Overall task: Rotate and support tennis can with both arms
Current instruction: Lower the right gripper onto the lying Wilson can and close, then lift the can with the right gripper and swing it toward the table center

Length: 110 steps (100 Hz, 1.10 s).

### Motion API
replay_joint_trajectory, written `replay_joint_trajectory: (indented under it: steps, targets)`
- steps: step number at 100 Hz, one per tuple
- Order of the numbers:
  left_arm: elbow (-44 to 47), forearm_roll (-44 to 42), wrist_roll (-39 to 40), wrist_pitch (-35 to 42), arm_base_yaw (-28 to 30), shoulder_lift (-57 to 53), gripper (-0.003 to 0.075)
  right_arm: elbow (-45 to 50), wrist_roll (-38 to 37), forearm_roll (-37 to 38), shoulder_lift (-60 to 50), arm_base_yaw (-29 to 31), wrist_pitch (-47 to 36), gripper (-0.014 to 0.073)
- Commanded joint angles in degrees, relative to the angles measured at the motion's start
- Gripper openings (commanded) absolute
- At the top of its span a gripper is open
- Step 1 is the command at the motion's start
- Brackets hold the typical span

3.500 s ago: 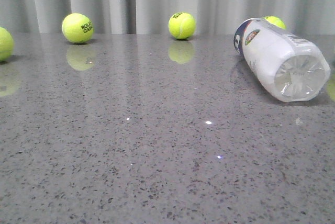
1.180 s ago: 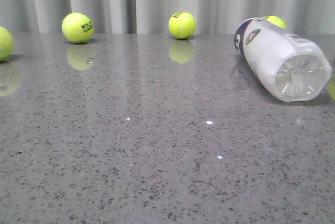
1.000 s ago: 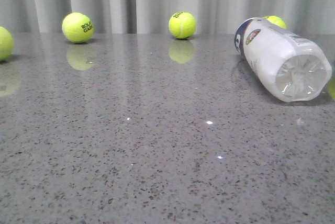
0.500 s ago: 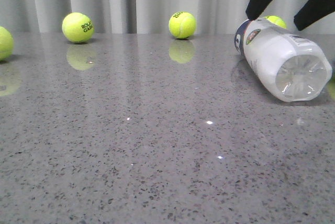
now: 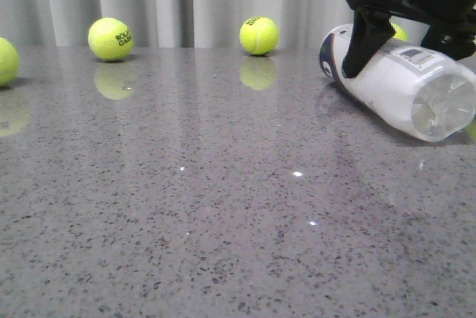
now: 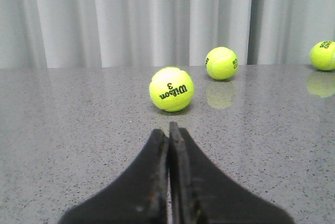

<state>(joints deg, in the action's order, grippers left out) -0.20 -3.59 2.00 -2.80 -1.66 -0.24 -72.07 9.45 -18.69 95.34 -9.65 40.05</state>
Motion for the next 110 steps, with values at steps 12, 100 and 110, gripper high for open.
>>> replay_joint_trajectory:
  steps: [12, 100, 110]
  targets:
    - [2.68, 0.42, 0.45, 4.66, 0.22, -2.24, -0.0021, -1.94, 0.52, -0.35, -2.40, 0.07, -0.52, 0.0232]
    - [2.68, 0.42, 0.45, 4.66, 0.22, -2.24, -0.0021, -22.50, 59.63, -0.35, -0.86, -15.38, 12.61, 0.0227]
    - [2.68, 0.42, 0.45, 4.66, 0.22, -2.24, -0.0021, -22.50, 63.91, -0.35, 1.45, -15.44, 12.67, 0.0227]
